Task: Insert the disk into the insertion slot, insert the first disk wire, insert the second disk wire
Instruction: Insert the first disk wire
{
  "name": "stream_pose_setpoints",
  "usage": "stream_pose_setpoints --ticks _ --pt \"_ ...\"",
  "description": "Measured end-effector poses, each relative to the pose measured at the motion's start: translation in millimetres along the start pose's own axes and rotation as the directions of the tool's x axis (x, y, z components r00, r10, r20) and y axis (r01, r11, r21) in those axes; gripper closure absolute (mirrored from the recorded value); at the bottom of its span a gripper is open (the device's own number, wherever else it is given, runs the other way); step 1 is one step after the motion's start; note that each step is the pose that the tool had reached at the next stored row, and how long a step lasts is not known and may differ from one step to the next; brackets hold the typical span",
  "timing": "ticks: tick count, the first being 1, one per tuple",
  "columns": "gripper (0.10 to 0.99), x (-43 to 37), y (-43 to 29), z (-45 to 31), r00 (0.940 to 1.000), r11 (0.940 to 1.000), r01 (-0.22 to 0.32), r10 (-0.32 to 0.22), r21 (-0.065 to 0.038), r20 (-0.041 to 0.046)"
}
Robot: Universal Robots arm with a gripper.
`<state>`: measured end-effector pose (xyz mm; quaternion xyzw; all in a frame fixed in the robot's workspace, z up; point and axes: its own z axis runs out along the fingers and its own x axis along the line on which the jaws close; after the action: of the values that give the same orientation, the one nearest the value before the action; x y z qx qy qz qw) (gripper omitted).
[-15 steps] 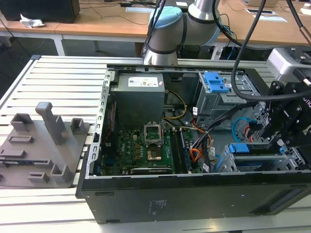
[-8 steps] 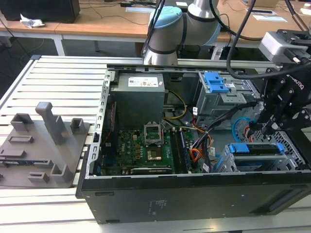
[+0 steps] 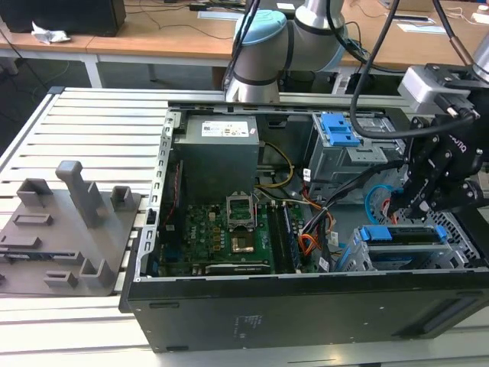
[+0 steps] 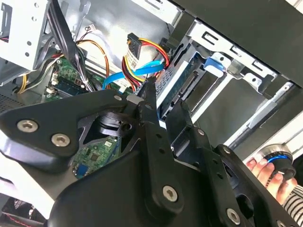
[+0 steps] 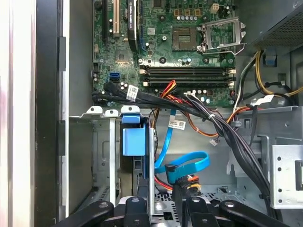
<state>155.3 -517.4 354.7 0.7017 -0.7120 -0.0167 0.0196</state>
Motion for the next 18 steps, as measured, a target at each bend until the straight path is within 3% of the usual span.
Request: stream_pose_setpoints --ticks 6,10,16,18 --pt "0.725 0.0 1.1 -14.6 1.0 1.0 0.0 0.0 0.0 0.0004" --pt "0.725 -5.3 1.4 -12.3 1.0 1.0 0.0 0.0 0.0 0.0039" --pt "0.725 -9.2 0.7 1.8 1.0 1.0 0.0 0.0 0.0 0.0068" --pt "0.725 -9.2 0.6 2.9 1.0 1.0 0.0 0.0 0.0 0.0067"
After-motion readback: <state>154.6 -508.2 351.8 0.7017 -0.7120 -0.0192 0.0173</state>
